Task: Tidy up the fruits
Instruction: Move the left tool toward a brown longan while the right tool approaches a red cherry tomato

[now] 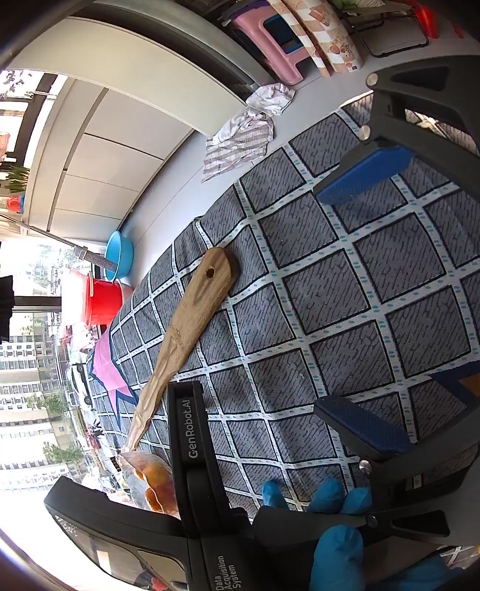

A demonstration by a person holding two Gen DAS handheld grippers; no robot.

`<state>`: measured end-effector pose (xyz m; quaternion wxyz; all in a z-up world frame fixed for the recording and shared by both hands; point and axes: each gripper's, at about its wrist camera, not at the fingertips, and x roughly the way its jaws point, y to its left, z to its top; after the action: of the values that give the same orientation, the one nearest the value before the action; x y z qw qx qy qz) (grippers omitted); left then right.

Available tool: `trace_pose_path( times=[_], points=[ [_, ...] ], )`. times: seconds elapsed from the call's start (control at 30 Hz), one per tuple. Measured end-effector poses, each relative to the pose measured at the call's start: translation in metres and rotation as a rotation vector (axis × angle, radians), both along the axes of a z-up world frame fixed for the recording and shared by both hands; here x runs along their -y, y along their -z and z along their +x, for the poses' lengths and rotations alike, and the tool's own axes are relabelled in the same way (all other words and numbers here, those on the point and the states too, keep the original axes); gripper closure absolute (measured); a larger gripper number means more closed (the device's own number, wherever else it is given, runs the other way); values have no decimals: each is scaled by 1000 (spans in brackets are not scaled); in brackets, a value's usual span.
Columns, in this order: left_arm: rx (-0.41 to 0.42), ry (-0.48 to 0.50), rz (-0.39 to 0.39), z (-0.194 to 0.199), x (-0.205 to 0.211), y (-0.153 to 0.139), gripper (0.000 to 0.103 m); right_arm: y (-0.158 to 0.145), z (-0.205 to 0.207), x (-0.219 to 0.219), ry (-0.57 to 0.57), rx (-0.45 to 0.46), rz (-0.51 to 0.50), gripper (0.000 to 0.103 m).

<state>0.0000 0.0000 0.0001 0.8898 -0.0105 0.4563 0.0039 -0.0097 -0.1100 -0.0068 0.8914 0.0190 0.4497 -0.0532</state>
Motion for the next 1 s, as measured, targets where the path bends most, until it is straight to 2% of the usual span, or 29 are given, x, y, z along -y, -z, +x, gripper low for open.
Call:
trace_pose_path(
  times=[0.1,0.17,0.23,0.37,0.4,0.47,0.6,0.73,0.87,1.0],
  points=[
    [-68,21,2,3,-2,-2,0,0,2,2,-13,-48,8,0],
    [-123,33,18,7,-7,-6,0,4,10,2,-22,-121,12,0],
    [-94,40,15,3,-17,-24,0,5,20,0,-28,-204,7,0],
    [-49,44,-56,-26,-49,-65,0,4,28,4,-21,-347,21,0],
    [-58,42,-66,-35,-56,-74,0,4,31,1,1,-388,6,0],
    [-109,48,-91,-51,-77,-81,0,-2,27,-4,13,-410,17,1],
    [-279,17,-23,-96,-115,-78,0,-23,-7,-16,-13,-402,89,1],
    [-377,-20,25,-150,-149,-68,0,-31,-35,-32,-50,-509,178,1],
    [-483,-74,54,-192,-175,-62,0,-37,-77,-56,-88,-546,156,1],
    [-550,-109,45,-211,-190,-62,0,-43,-114,-70,-104,-579,173,1]
  ],
)
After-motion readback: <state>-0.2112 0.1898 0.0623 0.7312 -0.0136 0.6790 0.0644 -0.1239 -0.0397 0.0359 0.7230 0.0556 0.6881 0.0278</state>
